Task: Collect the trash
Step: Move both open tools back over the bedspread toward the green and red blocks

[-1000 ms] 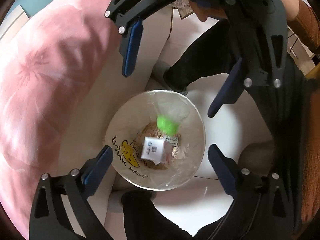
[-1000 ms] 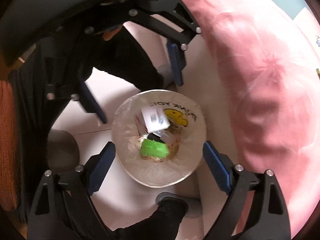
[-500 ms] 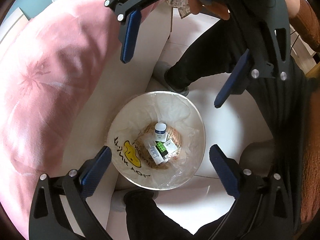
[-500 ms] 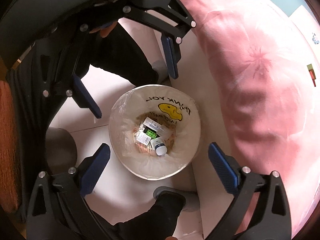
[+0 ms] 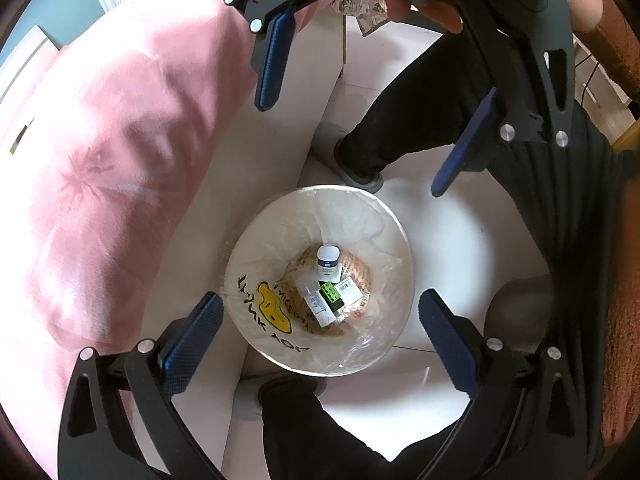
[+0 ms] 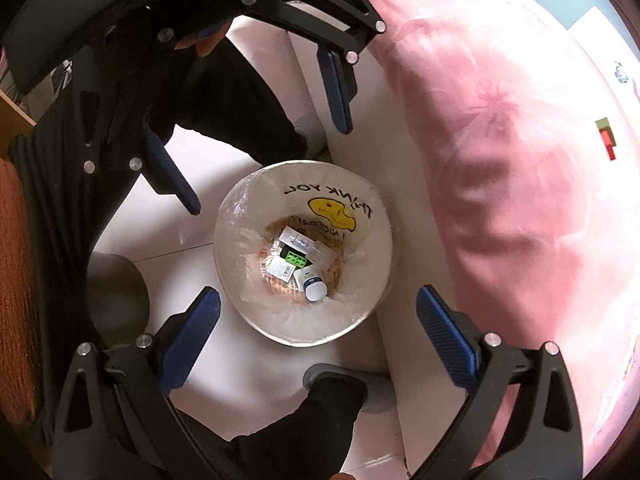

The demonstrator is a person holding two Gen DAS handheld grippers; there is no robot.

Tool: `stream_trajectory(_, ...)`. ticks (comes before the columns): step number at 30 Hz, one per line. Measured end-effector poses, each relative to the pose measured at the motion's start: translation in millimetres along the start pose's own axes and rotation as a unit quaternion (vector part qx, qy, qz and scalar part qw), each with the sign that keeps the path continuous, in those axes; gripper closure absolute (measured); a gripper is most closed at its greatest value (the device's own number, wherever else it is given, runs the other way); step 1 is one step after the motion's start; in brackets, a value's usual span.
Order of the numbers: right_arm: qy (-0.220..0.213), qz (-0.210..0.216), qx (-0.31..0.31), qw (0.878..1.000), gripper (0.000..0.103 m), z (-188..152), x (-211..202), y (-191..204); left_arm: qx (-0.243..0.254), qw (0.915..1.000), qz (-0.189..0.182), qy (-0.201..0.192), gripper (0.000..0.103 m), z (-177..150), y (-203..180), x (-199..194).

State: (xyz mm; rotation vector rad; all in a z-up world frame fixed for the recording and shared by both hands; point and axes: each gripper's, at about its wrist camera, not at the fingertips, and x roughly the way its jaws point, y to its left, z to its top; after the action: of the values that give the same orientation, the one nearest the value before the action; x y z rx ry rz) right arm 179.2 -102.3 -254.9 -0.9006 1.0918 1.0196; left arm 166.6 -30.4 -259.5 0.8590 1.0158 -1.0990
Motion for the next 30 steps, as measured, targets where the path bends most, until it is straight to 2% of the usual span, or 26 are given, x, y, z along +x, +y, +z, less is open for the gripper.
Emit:
stream_trajectory(9, -0.020, -0.033, 0.013, 0.999, 0.007, -9.8, -36.8, -6.5, 0.007, 0.9996, 0.024, -0.009, 0.004, 9.8, 4.7, -24.6)
stream_trajectory(20, -0.085, -0.047, 0.043, 0.994, 0.007, -20.5, -101.9, -38.4, -0.008, 0.9978, 0.060, -0.028, 0.004, 22.5, 23.4, -65.6)
stream_trajectory(30, -0.087, -0.056, 0.076, 0.992, 0.007, -21.3, -125.3, -88.9, -0.042, 0.9950, 0.083, -0.036, 0.004, 31.5, 75.7, -100.8)
